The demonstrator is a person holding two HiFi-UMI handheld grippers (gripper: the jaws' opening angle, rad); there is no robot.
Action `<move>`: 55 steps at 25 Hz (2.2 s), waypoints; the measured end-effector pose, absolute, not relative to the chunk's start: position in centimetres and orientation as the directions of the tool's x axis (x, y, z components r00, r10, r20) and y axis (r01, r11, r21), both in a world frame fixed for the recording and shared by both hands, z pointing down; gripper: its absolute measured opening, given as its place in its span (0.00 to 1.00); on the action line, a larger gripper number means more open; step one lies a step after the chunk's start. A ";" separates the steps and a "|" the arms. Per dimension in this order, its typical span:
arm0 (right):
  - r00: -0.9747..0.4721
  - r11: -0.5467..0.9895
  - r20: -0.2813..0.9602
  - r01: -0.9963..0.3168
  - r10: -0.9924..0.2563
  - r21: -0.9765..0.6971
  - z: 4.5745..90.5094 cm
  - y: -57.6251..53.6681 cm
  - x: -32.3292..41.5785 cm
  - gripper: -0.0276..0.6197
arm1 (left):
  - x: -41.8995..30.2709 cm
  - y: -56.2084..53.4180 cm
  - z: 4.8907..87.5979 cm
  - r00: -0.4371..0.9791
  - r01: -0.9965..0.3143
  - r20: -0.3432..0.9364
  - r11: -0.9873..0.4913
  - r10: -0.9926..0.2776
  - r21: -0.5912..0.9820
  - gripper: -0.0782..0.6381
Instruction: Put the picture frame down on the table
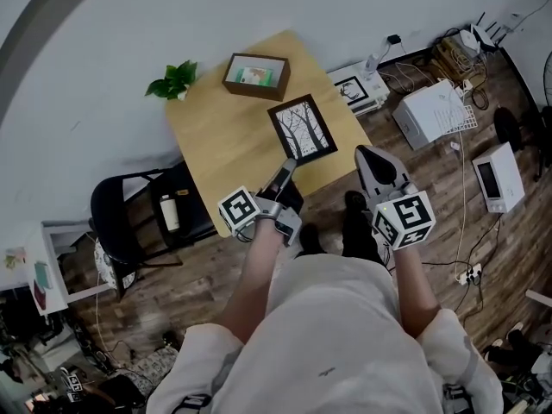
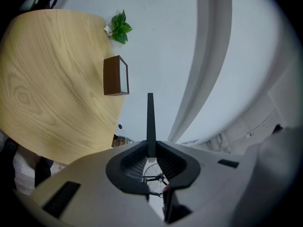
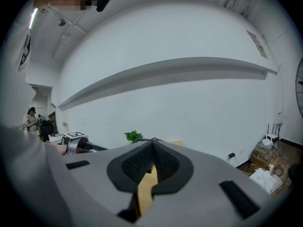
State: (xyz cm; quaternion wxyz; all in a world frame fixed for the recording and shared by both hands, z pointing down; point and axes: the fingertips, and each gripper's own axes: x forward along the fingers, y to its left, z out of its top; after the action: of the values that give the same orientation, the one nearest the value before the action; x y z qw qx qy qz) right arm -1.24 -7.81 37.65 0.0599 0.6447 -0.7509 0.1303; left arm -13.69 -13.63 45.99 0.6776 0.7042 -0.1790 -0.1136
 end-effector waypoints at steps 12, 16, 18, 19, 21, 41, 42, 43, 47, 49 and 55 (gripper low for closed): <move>-0.302 0.279 0.249 -0.952 -0.920 -0.125 37.4 -13.5 3.7 0.04 | -8.7 -15.8 46.7 0.858 -0.107 0.106 0.027 -0.503 0.994 0.19; -0.349 0.325 0.248 -0.936 -0.904 -0.134 37.7 -14.6 5.7 0.04 | -7.1 -15.8 47.7 0.831 -0.122 0.132 0.055 -0.541 0.991 0.19; -0.373 0.348 0.252 -0.927 -0.893 -0.140 38.1 -15.0 6.5 0.04 | -6.4 -15.8 48.2 0.815 -0.132 0.148 0.069 -0.561 0.989 0.19; -0.386 0.360 0.255 -0.922 -0.887 -0.143 38.3 -15.2 7.0 0.04 | -6.1 -15.7 48.4 0.806 -0.135 0.156 0.080 -0.571 0.988 0.19; -0.412 0.385 0.264 -0.911 -0.872 -0.148 38.8 -15.4 7.8 0.04 | -5.2 -15.7 48.8 0.788 -0.133 0.161 0.090 -0.594 0.987 0.19; -0.636 0.600 0.351 -0.769 -0.687 -0.219 45.0 -16.7 9.6 0.04 | -2.1 -13.2 56.1 0.614 -0.130 0.281 0.257 -0.737 0.958 0.19; -0.641 0.604 0.355 -0.765 -0.681 -0.222 45.3 -16.7 9.7 0.04 | -2.0 -13.2 56.5 0.609 -0.129 0.286 0.263 -0.740 0.956 0.19; -0.645 0.608 0.359 -0.762 -0.675 -0.225 45.6 -16.7 9.8 0.04 | -1.8 -13.1 56.9 0.604 -0.128 0.291 0.270 -0.742 0.954 0.19; -0.657 0.619 0.372 -0.750 -0.656 -0.234 46.6 -16.6 9.9 0.04 | -1.6 -12.9 58.4 0.589 -0.130 0.310 0.291 -0.746 0.948 0.19; -0.662 0.623 0.375 -0.745 -0.649 -0.236 46.9 -16.6 9.8 0.04 | -1.5 -13.0 59.0 0.584 -0.131 0.321 0.303 -0.746 0.944 0.19; -0.659 0.619 0.380 -0.748 -0.649 -0.240 47.6 -16.9 9.7 0.04 | -1.5 -13.6 60.6 0.580 -0.138 0.341 0.323 -0.740 0.936 0.19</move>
State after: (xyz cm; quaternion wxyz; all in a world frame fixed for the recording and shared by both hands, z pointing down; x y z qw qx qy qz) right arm 9.69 -16.90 47.61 0.1289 0.3922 -0.8905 0.1914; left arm -1.52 -13.59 60.64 0.7051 0.5413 -0.4054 -0.2134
